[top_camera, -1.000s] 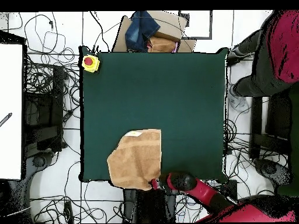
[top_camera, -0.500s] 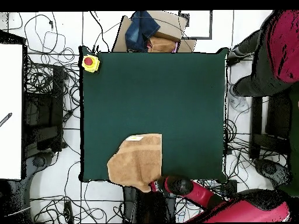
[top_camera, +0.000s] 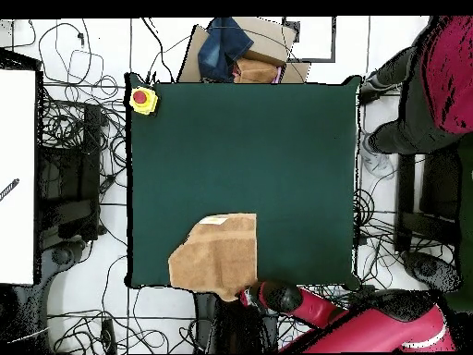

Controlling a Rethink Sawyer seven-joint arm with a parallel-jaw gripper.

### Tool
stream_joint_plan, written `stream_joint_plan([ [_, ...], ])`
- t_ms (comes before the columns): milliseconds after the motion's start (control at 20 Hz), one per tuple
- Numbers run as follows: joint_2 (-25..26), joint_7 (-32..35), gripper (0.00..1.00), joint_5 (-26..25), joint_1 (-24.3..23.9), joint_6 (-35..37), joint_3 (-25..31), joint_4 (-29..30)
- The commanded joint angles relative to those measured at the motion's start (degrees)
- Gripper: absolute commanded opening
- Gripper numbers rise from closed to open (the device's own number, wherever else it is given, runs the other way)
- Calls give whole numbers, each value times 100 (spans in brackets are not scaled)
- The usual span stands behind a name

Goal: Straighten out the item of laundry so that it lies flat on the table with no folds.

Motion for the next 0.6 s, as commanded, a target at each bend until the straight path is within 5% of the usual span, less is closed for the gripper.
stream_joint_plan([
  [50,0,1337,100,313,303,-890,42,-1321],
  [600,-1461,1539,100,827,691,49,63,78],
])
